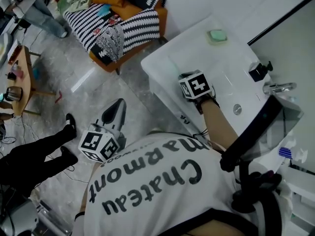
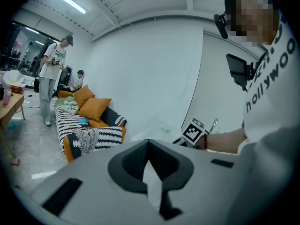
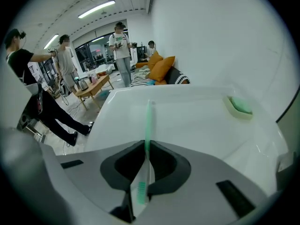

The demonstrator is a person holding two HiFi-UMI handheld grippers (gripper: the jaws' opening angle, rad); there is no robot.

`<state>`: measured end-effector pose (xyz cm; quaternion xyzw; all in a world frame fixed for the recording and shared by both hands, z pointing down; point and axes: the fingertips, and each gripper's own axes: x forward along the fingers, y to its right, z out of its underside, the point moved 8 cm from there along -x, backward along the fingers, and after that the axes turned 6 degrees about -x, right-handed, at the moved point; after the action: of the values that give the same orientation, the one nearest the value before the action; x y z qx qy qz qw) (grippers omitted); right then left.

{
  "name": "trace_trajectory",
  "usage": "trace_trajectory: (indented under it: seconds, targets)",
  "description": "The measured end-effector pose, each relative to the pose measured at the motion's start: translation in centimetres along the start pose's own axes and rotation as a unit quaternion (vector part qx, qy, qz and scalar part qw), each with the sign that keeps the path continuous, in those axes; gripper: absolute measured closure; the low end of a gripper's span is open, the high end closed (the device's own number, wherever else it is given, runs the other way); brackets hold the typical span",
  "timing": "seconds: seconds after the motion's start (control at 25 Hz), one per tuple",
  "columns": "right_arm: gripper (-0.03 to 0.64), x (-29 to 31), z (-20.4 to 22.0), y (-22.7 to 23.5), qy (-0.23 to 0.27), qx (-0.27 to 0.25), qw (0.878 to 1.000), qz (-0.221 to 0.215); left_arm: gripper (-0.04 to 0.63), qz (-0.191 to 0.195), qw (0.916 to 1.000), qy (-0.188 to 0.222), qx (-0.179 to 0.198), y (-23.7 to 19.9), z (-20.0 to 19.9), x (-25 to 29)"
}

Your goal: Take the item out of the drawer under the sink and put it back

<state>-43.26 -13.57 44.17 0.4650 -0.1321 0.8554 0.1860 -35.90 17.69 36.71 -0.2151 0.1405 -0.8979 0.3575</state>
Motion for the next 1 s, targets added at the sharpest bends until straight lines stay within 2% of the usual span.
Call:
trace_trajectory:
  seconds: [0.36, 0.76, 1.0]
  targets:
    - [0.577, 0.31, -0.76, 0.01, -0.058, -0.033, 0.998, -0.023, 0.598, 0.003, 1.0, -0.002, 0.0, 0.15, 0.04, 0.07]
    - [0.577, 0.23, -0.96, -0.15, -0.056, -0.047, 0.997, -0.012, 0.598, 0.004, 1.0, -0.003, -0.007, 0.12, 0.28, 0.2]
    - [0.575, 0.23, -0.7, -0.18, -0.031, -0.036, 0.999, -0.02, 0.598, 0.008, 0.9999, -0.007, 0.002, 0.27, 0.52, 0.48]
